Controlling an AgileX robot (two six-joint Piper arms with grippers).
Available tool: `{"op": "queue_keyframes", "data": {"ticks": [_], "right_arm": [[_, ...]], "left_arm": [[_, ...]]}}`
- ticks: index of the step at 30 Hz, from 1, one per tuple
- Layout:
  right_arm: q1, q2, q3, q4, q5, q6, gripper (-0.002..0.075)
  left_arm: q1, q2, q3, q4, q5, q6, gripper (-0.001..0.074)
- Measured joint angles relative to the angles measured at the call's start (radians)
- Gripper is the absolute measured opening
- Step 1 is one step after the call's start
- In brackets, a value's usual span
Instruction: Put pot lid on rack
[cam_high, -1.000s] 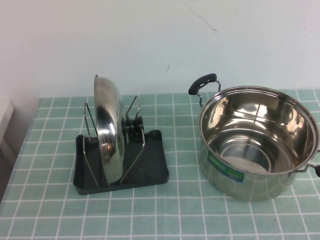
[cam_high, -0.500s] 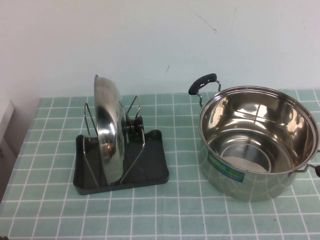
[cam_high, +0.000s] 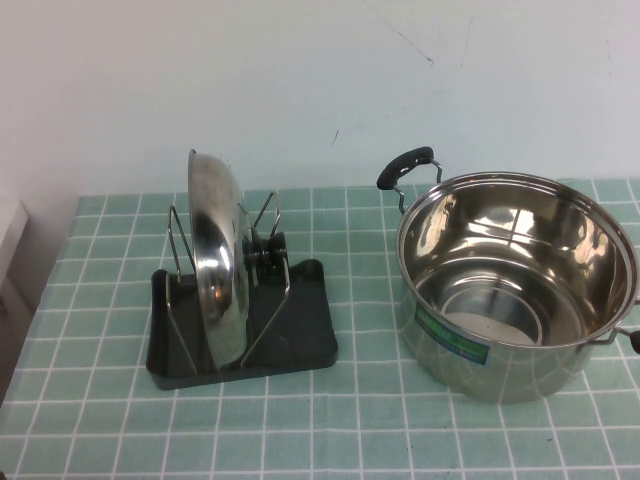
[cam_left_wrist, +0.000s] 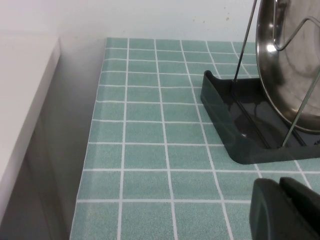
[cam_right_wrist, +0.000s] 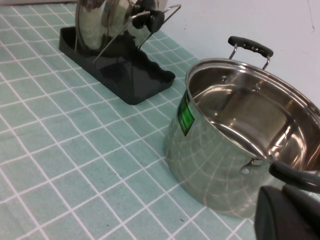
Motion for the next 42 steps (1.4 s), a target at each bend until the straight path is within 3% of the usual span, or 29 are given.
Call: {"op": "queue_keyframes", "data": {"ticks": [24,30,33,38,42], "right_arm": [[-0.028,0.0,0.017,0.004,-0.057,0.002,-0.0001],[-0.244,0.0,0.121,0.094,-0.214,-0.206,-0.0001],[-0.407,0.0,0.208,0.211,-0.288,-0.328,-0.0001],[-0.621,0.0,0.337,0.271,-0.365,-0.311,-0.0001],[-0.724,0.0,0.421,0.272,-0.415,-0.269,-0.0001]], "left_arm": [[0.002,-0.002,0.0,0.0,0.0,0.018,-0.0001],[0.002,-0.002,0.0,0.0,0.0,0.018,-0.0001],[0.002,-0.002,0.0,0.0,0.0,0.018,-0.0001],[0.002,-0.002,0.0,-0.002,0.0,0.021,-0.0001],[0.002,-0.002,0.0,-0.002,0.0,0.021,-0.0001]]}}
